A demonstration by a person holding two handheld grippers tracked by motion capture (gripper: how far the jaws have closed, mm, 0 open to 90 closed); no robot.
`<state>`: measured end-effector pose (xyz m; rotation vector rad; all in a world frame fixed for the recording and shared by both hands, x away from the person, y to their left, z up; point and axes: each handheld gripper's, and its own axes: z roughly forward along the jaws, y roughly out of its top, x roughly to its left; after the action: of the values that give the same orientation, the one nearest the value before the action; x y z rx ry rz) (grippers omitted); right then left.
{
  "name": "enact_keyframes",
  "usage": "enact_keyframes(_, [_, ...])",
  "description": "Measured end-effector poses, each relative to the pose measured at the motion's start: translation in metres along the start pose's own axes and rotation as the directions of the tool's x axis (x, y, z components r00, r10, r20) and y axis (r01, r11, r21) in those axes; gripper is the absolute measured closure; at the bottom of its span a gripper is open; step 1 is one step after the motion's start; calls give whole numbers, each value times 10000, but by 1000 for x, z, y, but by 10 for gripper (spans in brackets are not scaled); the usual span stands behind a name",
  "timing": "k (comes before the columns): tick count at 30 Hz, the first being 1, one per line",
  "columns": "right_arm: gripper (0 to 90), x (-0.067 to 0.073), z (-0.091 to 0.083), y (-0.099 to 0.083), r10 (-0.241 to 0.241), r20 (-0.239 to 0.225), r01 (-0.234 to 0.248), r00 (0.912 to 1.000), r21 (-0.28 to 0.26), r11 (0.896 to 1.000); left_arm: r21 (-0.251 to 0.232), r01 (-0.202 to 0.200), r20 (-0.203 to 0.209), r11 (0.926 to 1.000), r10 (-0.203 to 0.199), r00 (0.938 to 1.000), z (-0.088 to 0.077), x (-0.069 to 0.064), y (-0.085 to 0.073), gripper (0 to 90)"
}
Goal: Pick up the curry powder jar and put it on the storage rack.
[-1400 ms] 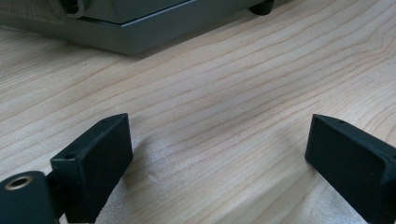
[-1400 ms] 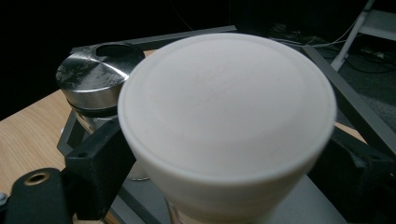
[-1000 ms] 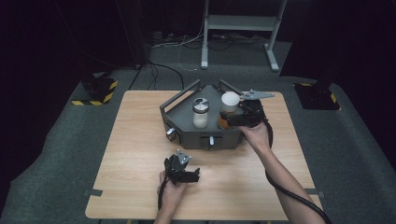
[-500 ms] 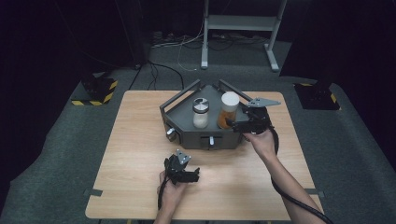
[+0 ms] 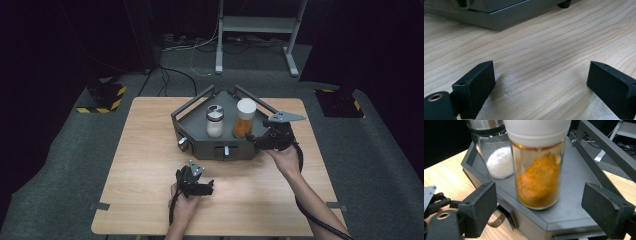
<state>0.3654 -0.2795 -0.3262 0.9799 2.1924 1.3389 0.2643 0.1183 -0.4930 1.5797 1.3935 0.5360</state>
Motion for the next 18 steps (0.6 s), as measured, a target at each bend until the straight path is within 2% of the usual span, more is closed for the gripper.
enact_keyframes(18, [133, 2, -12, -22, 33, 114, -35, 9999, 185, 9998, -3, 4, -4, 10000, -4, 10000, 0, 0, 0, 82])
